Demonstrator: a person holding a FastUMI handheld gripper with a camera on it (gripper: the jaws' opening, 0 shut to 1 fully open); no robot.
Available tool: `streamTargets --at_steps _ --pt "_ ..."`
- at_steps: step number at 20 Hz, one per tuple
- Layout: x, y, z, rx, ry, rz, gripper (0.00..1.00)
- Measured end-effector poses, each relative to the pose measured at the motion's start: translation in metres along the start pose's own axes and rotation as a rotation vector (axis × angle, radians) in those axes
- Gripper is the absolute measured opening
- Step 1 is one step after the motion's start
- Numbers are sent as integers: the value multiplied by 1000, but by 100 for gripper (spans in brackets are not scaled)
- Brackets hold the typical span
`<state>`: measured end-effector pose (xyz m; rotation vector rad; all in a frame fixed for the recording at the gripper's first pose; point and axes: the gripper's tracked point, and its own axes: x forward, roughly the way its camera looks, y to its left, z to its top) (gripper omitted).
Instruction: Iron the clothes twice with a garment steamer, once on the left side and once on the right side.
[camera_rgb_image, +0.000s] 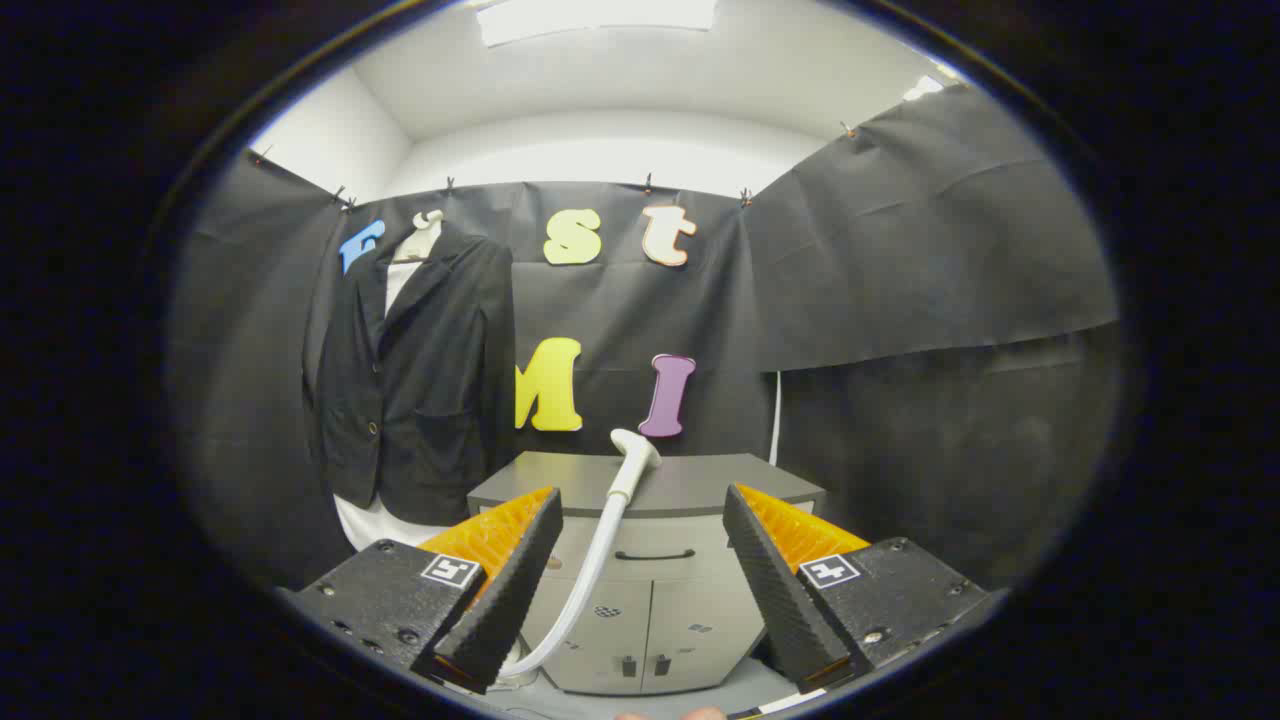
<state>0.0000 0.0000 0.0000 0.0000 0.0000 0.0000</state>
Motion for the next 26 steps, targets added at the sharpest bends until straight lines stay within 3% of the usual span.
streamTargets --at_steps 4,10,15,22,26 --pt "15 -3 15 23 -30 50 100" --pt "30 10 2 23 -7 169 100" --pt "43 11 6 57 4 85 100" --pt "69 35 5 18 73 45 100" --pt "95 46 -12 98 228 0 100"
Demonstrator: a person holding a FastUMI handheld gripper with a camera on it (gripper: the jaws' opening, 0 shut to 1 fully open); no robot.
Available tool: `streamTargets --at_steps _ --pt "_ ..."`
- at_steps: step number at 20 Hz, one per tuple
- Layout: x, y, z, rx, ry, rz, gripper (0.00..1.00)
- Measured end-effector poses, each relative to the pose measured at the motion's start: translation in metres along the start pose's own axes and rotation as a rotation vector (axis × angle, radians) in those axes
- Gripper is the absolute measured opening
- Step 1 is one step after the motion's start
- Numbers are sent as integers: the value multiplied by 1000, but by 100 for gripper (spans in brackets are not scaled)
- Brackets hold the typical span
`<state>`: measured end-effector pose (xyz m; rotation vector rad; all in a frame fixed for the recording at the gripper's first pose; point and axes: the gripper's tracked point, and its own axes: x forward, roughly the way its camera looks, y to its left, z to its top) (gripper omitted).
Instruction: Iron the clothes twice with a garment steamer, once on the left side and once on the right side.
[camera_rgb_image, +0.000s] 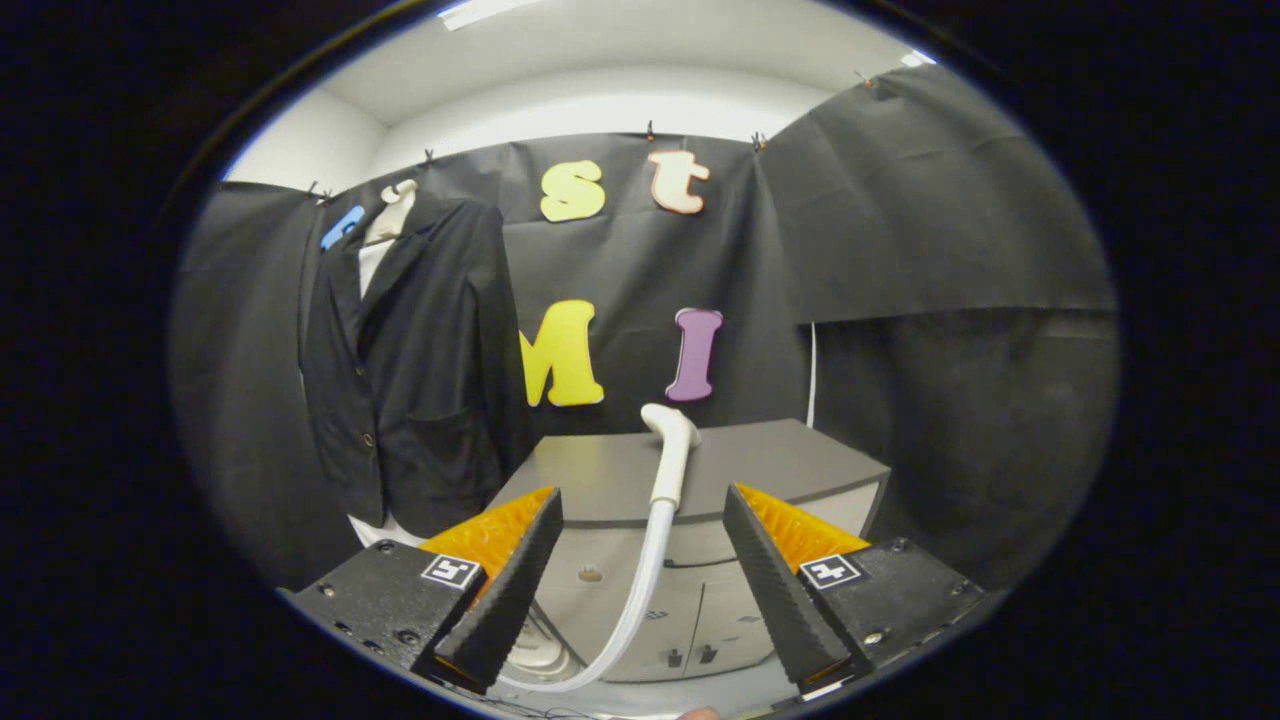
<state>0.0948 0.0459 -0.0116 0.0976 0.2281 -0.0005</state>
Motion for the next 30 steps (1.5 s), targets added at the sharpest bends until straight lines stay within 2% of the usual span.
streamTargets --at_steps 7,9,12,16,20,27,30 --pt "34 -2 -6 -14 166 -152 100" --pt "43 -1 -4 -1 209 -161 100" --pt "60 -2 5 9 252 -160 100" --pt "113 -2 19 6 327 -130 100" --pt "165 -9 9 4 448 -101 100" --pt "238 -24 -16 18 622 -123 90" --pt "252 -25 -33 63 675 -121 79"
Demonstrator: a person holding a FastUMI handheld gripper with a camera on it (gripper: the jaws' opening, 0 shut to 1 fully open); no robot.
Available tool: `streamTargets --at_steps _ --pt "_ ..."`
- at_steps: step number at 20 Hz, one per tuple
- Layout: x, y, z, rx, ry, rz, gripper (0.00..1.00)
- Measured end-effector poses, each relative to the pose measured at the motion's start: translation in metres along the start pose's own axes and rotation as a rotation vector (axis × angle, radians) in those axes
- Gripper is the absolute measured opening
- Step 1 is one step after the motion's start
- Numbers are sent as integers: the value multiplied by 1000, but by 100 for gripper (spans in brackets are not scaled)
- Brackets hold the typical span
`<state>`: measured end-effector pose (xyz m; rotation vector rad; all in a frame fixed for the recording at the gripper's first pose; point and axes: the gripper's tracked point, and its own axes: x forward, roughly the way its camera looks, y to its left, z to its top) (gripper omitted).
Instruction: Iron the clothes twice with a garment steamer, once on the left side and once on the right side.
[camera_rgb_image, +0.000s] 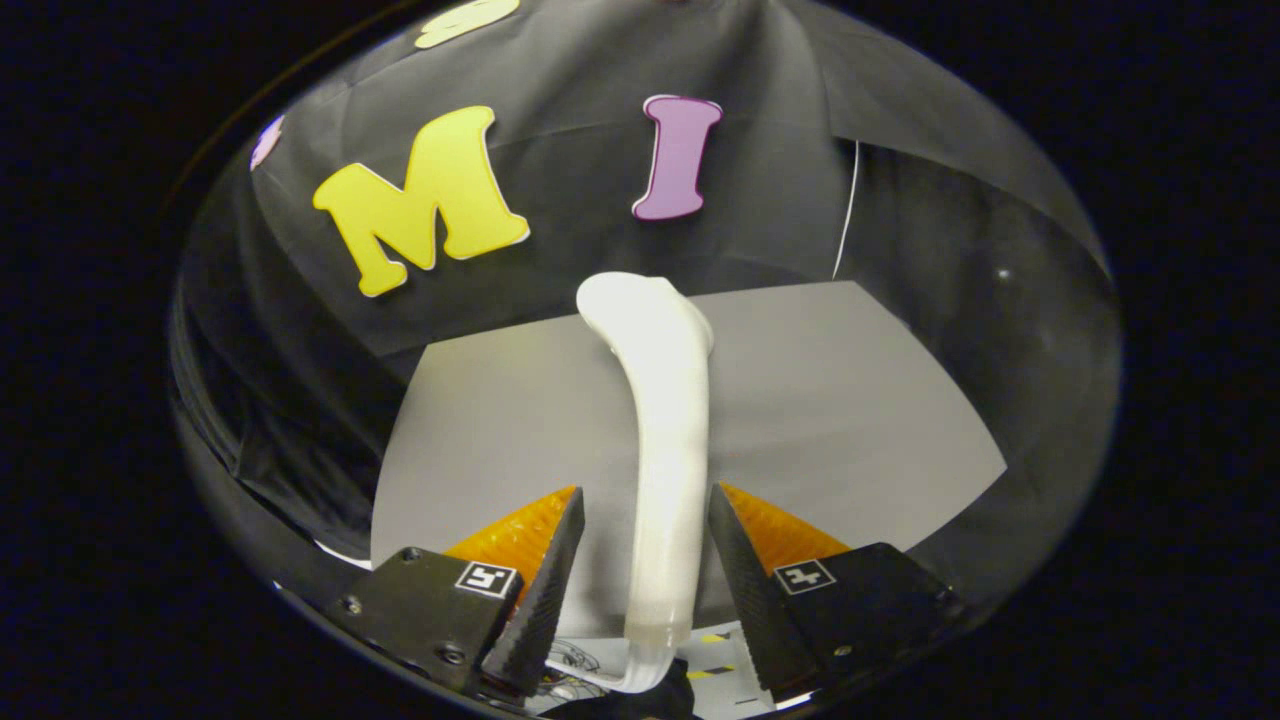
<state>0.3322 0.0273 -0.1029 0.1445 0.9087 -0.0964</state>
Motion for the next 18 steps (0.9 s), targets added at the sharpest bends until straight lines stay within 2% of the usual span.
streamTargets --at_steps 4,7,9,15,18 --pt "15 -5 -3 31 27 -9 72" --pt "16 -18 -5 -2 2 -73 54" --pt "15 -15 -2 -21 -25 -73 42" --pt "10 -5 -9 12 -58 -20 31" --pt "-2 7 -16 15 -89 -6 29"
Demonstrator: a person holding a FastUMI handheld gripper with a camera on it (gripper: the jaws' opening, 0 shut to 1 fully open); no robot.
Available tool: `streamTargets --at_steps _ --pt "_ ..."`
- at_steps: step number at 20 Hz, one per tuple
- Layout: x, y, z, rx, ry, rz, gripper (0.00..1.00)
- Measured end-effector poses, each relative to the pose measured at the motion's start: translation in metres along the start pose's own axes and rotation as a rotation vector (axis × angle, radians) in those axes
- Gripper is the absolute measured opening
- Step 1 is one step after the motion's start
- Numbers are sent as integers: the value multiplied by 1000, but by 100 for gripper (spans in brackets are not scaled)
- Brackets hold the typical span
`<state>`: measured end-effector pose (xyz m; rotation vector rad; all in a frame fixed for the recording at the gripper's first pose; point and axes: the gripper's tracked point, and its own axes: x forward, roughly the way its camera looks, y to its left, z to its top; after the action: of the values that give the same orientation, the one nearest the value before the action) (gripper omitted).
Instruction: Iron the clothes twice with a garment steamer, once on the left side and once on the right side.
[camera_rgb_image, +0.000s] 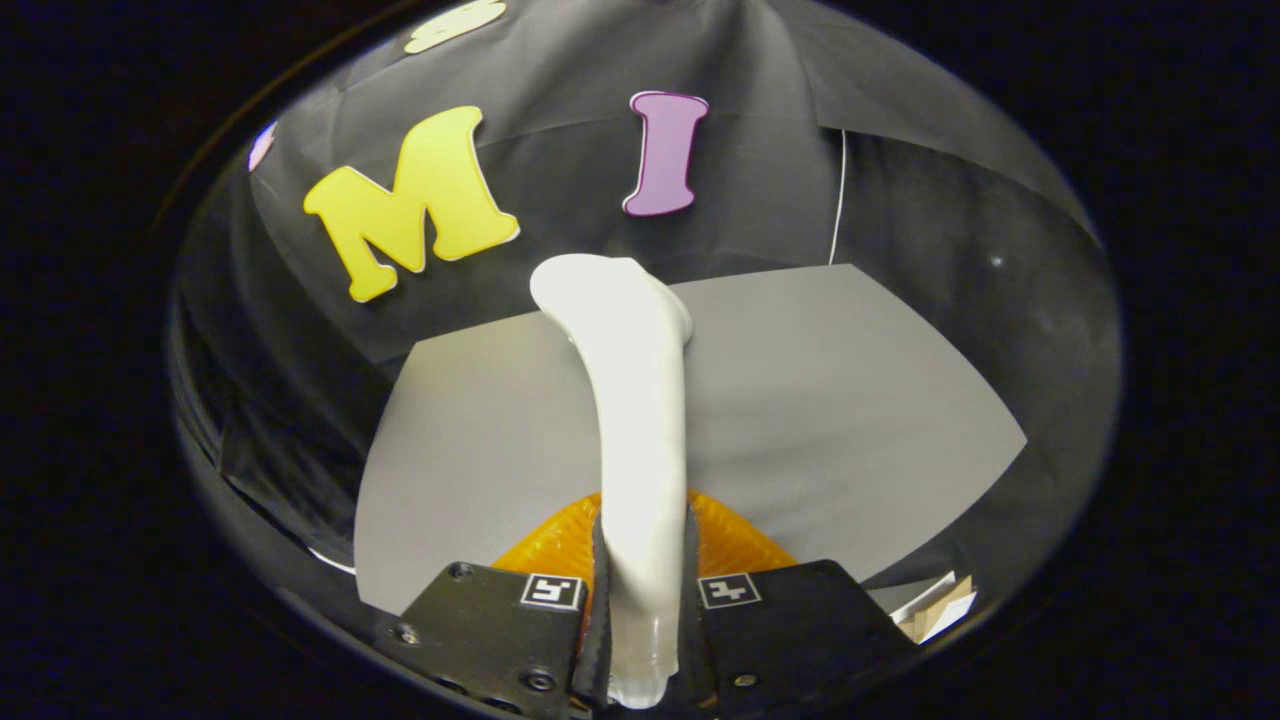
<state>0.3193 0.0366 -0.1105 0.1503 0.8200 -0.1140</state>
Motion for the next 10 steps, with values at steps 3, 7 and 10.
streamTargets --at_steps 3,7,10 --pt "-25 10 0 -9 -65 4 29" --pt "-64 30 7 -9 -166 6 29" --pt "-99 48 11 -11 -249 12 29"
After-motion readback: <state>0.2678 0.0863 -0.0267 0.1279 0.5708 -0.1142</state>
